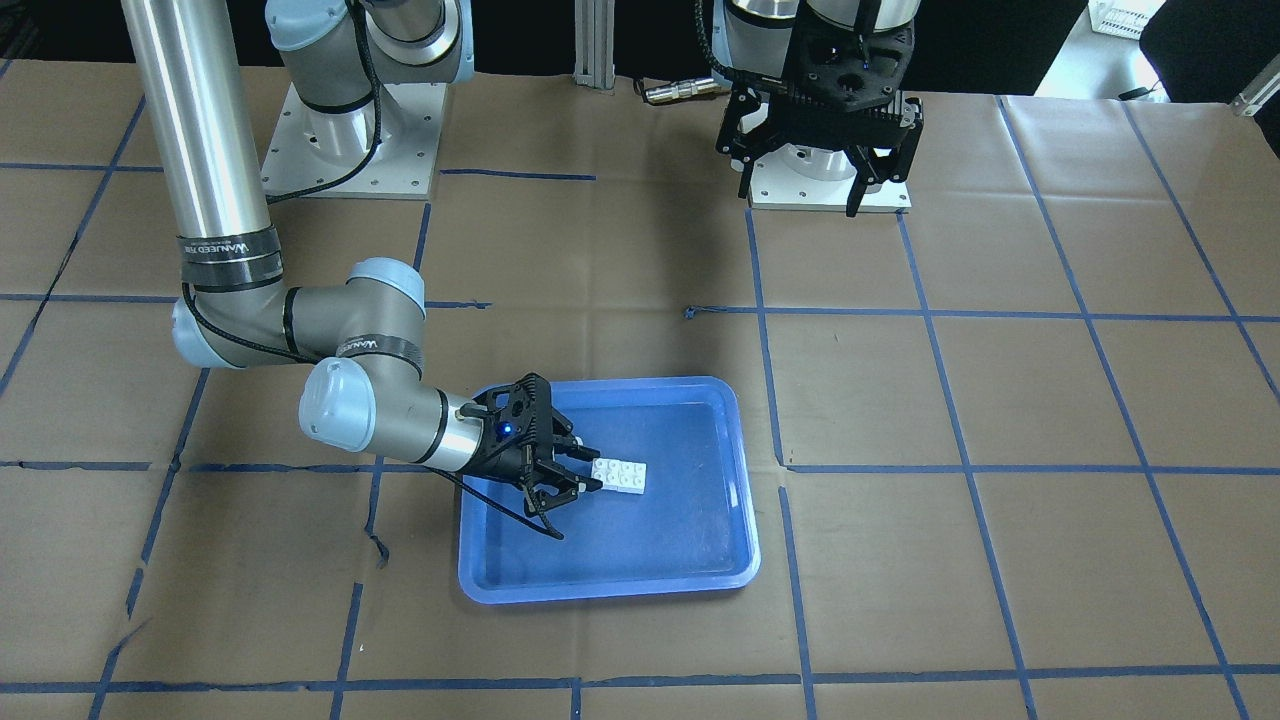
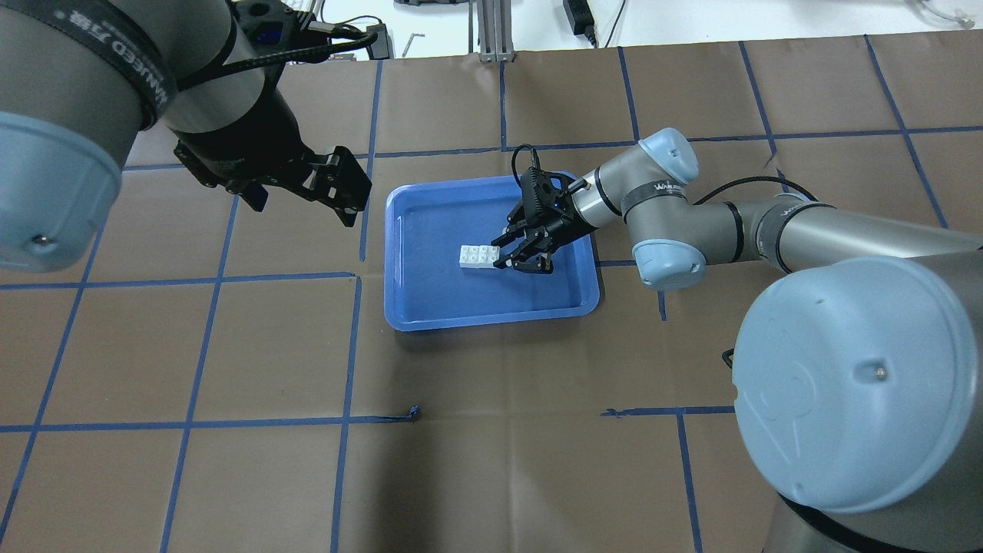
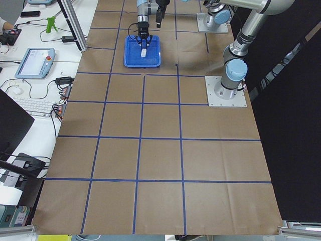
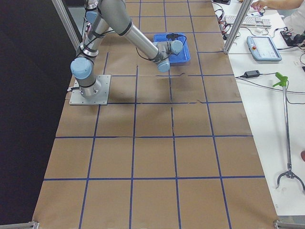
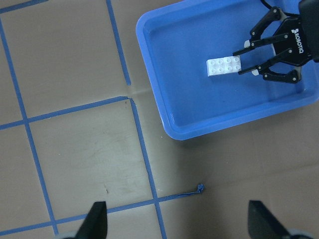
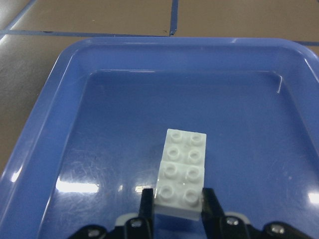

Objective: Assemble white blocks and place on blue tray

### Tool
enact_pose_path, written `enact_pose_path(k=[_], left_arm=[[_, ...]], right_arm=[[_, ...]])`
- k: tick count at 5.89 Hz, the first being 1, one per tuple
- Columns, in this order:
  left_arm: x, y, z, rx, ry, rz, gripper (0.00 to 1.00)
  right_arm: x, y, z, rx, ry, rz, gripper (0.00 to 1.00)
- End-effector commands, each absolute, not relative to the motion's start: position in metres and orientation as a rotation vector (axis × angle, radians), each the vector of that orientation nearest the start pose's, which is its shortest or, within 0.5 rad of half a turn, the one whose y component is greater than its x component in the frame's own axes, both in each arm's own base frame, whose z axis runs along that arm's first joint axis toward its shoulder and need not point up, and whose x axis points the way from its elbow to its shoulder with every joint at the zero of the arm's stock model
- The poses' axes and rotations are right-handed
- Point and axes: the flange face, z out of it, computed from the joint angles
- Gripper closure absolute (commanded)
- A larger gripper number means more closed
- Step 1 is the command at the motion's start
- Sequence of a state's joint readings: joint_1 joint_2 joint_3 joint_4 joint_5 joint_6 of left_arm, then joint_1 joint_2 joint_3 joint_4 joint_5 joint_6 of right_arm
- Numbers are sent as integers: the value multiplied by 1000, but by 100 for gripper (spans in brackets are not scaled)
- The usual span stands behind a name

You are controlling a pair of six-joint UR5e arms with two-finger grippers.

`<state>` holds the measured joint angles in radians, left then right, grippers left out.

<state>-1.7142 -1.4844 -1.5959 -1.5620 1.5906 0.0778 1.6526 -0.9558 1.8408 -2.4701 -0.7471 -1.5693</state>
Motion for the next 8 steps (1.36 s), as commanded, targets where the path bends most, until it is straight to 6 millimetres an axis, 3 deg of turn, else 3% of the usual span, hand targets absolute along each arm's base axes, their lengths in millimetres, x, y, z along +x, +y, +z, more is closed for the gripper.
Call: enact_pose_path(k=[1, 8], left_arm=[[-195, -440, 516, 341, 3103, -106, 1], [-195, -439, 516, 341, 3103, -104, 1]], right_arm=[[254, -575, 140, -1799, 1654, -733, 51], [255, -575, 140, -1802, 1651, -735, 53]])
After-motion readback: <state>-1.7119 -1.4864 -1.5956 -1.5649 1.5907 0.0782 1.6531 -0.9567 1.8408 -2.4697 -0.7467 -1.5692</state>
